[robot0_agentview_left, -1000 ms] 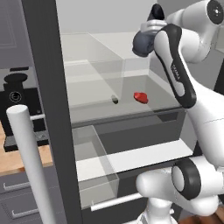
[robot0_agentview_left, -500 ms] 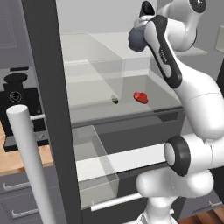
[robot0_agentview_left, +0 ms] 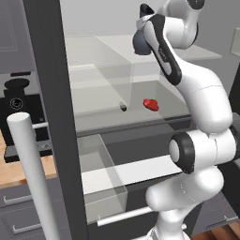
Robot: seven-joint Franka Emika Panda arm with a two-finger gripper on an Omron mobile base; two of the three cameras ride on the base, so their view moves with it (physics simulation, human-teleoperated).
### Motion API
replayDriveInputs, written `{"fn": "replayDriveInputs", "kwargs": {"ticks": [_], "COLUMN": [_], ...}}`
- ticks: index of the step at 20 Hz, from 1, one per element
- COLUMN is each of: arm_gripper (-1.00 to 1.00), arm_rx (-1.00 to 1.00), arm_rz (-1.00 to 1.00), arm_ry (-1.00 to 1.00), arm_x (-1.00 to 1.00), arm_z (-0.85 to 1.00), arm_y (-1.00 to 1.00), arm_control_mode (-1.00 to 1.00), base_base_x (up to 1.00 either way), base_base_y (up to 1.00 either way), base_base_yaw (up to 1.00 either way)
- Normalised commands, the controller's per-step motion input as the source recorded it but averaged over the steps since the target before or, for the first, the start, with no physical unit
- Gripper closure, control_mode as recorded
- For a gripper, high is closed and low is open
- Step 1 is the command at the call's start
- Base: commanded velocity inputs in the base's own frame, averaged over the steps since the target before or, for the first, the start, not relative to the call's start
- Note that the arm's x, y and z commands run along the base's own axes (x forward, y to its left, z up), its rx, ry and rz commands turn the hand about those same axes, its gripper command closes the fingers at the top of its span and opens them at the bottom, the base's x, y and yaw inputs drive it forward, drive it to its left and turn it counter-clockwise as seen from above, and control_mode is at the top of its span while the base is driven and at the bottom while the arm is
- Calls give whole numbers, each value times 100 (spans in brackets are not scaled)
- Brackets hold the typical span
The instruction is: Move the pickle and steak from the top shelf to the second highest shelf to make space. Then, place the pitcher from the counter on the cleared top shelf.
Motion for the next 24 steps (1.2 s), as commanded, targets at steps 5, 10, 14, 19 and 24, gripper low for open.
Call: {"fn": "replayDriveInputs", "kwargs": {"ticks": [5,10,14,19,24], "arm_gripper": [-100,-100,-100,-100,-100], "arm_rx": [-10,-12,-14,-10,1], "arm_rz": [0,0,0,0,0], "arm_ry": [-9,-5,0,0,0], "arm_x": [11,-17,-66,-89,-100], "arm_z": [-1,-7,-21,-32,-41], "arm_y": [0,0,12,18,5], "arm_control_mode": [-100,-100,-100,-100,-100], "base_base_x": [0,0,0,0,0], "base_base_y": [0,0,0,0,0], "base_base_yaw": [0,0,0,0,0]}}
